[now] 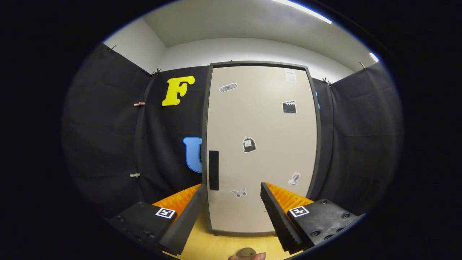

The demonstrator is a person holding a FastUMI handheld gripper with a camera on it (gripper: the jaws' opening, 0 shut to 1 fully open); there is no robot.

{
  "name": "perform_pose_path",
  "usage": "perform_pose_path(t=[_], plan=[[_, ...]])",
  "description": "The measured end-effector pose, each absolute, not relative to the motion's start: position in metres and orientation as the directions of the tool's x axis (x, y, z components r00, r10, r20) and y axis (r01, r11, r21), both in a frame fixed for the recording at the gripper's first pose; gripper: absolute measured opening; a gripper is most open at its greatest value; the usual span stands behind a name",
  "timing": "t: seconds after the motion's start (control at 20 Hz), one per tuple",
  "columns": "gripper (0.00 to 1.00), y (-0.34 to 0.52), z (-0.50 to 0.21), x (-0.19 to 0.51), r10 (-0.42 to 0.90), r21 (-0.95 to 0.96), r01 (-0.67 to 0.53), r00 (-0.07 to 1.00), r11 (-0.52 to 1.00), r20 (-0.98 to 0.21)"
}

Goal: Open the shoe cabinet door, grab the shoes and put them into the shoe cabinet, then close the shoe cabinet door.

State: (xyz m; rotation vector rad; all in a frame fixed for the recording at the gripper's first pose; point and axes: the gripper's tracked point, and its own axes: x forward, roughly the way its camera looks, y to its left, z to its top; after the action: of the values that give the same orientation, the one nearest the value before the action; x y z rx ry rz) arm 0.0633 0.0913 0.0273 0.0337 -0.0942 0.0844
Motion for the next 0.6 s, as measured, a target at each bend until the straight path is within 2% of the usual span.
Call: perform_pose_path(t=[0.6], plan=[[0.98, 0.143, 0.004, 0.205, 0.026, -0.029, -0.024, 0.998, 0.999, 0.050]])
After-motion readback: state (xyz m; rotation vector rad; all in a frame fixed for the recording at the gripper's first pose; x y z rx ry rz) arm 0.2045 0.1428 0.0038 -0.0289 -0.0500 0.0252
